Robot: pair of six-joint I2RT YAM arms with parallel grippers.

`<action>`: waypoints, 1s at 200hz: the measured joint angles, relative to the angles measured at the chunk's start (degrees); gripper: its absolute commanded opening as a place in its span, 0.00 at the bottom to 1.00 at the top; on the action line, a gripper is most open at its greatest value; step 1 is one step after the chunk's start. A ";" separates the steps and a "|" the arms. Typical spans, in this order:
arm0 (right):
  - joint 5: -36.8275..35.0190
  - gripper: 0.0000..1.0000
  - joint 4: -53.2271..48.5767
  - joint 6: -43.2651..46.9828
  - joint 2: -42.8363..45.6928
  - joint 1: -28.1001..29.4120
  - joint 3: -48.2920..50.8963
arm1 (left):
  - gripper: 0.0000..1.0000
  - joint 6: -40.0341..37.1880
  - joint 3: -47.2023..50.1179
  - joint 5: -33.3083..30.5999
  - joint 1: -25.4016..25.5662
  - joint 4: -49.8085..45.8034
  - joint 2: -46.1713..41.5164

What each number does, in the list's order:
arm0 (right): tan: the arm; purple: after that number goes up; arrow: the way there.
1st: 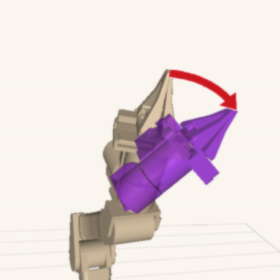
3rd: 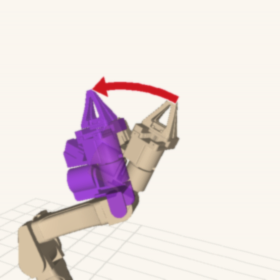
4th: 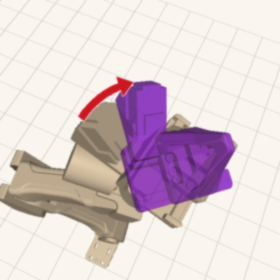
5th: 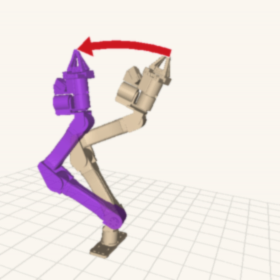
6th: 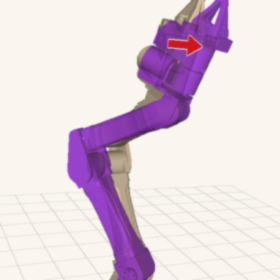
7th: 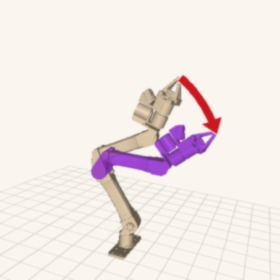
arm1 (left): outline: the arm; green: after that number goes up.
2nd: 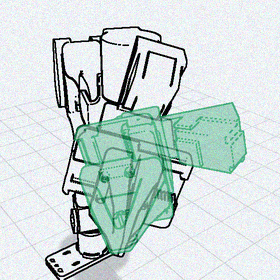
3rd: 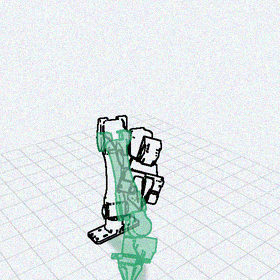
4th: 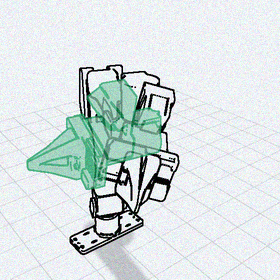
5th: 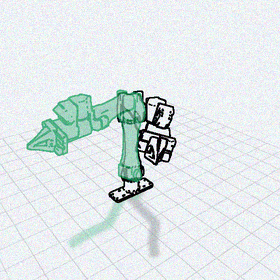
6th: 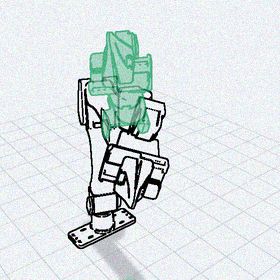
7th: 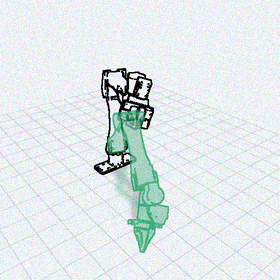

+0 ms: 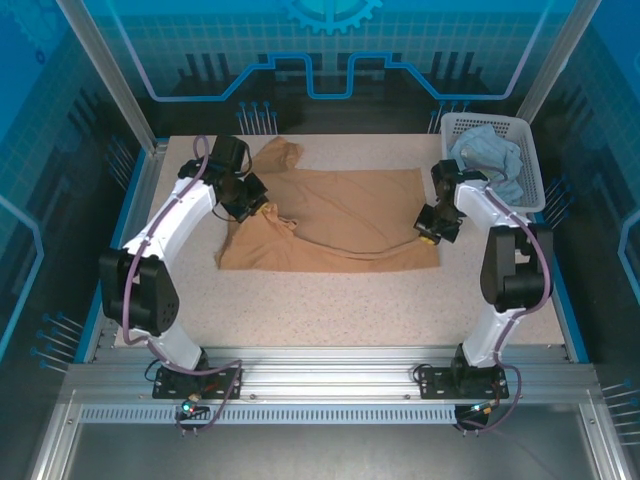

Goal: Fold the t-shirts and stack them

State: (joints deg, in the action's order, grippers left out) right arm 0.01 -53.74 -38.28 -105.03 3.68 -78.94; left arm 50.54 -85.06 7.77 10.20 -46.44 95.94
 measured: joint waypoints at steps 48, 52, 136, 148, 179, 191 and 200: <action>-0.28 0.00 -0.90 -0.02 -4.09 -0.33 -4.26 | 0.00 -1.49 -0.39 -0.70 -1.84 -0.48 0.94; -0.50 0.00 -0.90 -0.04 -4.31 -0.35 -4.42 | 0.00 -1.55 -0.50 -0.72 -1.95 -0.46 1.11; -1.53 0.00 -2.40 -0.31 -6.80 -0.39 -7.28 | 0.00 -3.21 -2.29 -0.92 -3.91 -0.42 5.29; -1.51 0.00 -2.51 -0.35 -7.37 -0.39 -8.02 | 0.00 -3.58 -2.62 -0.92 -3.96 -0.42 5.66; -1.46 0.00 -3.48 -0.50 -8.76 -0.37 -10.16 | 0.00 -4.22 -3.39 -0.94 -4.35 -0.46 7.02; -1.49 0.00 -3.91 -0.50 -9.01 -0.37 -10.71 | 0.00 -4.24 -3.98 -0.94 -4.61 -0.39 8.00; -1.49 0.00 -4.13 -0.50 -9.18 -0.37 -11.02 | 0.00 -4.26 -4.28 -0.94 -4.81 -0.39 8.70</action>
State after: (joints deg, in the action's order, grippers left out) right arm -1.48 -57.87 -38.79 -114.21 3.31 -89.95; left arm 46.28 -89.34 6.83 5.39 -46.83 104.64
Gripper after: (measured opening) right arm 0.053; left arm 0.052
